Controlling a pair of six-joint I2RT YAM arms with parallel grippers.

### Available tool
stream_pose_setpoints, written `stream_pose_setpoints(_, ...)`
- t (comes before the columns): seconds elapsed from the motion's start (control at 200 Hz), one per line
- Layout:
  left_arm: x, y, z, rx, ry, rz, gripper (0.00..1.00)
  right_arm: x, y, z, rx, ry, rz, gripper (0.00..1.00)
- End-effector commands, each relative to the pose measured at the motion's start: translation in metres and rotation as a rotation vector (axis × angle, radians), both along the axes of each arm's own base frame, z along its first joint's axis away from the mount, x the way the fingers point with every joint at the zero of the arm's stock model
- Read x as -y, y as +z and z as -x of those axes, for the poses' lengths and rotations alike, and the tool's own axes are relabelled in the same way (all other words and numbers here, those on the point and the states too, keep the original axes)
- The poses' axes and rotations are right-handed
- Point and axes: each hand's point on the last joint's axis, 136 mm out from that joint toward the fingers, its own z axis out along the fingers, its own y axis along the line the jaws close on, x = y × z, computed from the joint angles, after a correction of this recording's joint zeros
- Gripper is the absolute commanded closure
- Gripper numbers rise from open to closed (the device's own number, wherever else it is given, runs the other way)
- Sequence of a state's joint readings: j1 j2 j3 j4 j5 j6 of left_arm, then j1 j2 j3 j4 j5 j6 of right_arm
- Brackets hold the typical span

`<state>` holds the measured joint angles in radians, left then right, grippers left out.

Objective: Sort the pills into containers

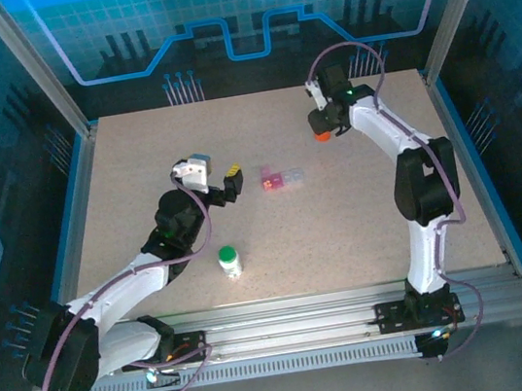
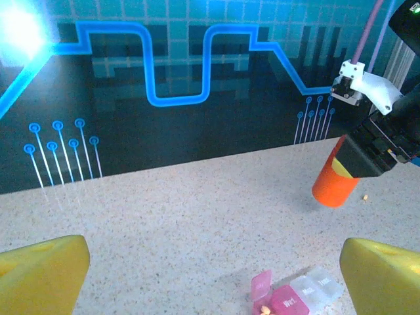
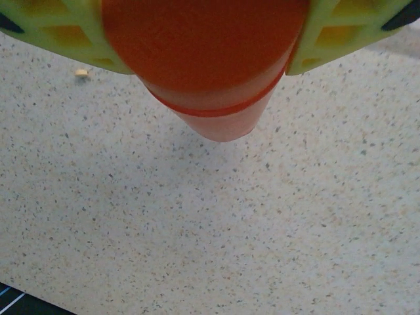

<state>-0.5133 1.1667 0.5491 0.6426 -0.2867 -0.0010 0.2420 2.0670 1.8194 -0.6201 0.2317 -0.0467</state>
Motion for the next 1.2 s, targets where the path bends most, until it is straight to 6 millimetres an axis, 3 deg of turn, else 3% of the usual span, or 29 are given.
stream_pose_setpoints(0.0,-0.008,0.0,0.002,-0.018,0.033,0.058,0.01,0.015,-0.001,-0.018,0.02,-0.038,0.01,0.79)
stream_pose_setpoints(0.385,-0.011,-0.007,0.001,-0.035,0.049,0.062,0.01,0.024,-0.03,-0.035,-0.035,-0.068,0.022,0.59)
stream_pose_setpoints(0.54,-0.011,-0.007,0.001,-0.038,0.051,0.068,0.01,0.026,-0.032,-0.034,-0.043,-0.086,-0.005,0.44)
stream_pose_setpoints(0.695,-0.011,-0.011,0.0,-0.053,0.055,0.068,0.01,0.028,-0.021,-0.029,-0.039,-0.09,-0.059,0.31)
stream_pose_setpoints(0.795,-0.009,-0.013,-0.001,-0.067,0.052,0.075,0.01,0.029,-0.003,-0.023,-0.011,-0.083,-0.086,0.26)
stream_pose_setpoints(1.026,-0.005,-0.026,-0.009,-0.194,0.065,0.107,0.02,0.015,0.06,0.021,0.11,-0.045,-0.169,0.26)
stream_pose_setpoints(1.141,0.0,-0.037,-0.015,-0.282,0.067,0.146,0.03,-0.007,0.074,0.057,0.126,0.002,-0.226,0.27)
stream_pose_setpoints(1.196,0.0,-0.044,-0.02,-0.321,0.083,0.166,0.04,-0.022,0.07,0.075,0.11,0.034,-0.256,0.28)
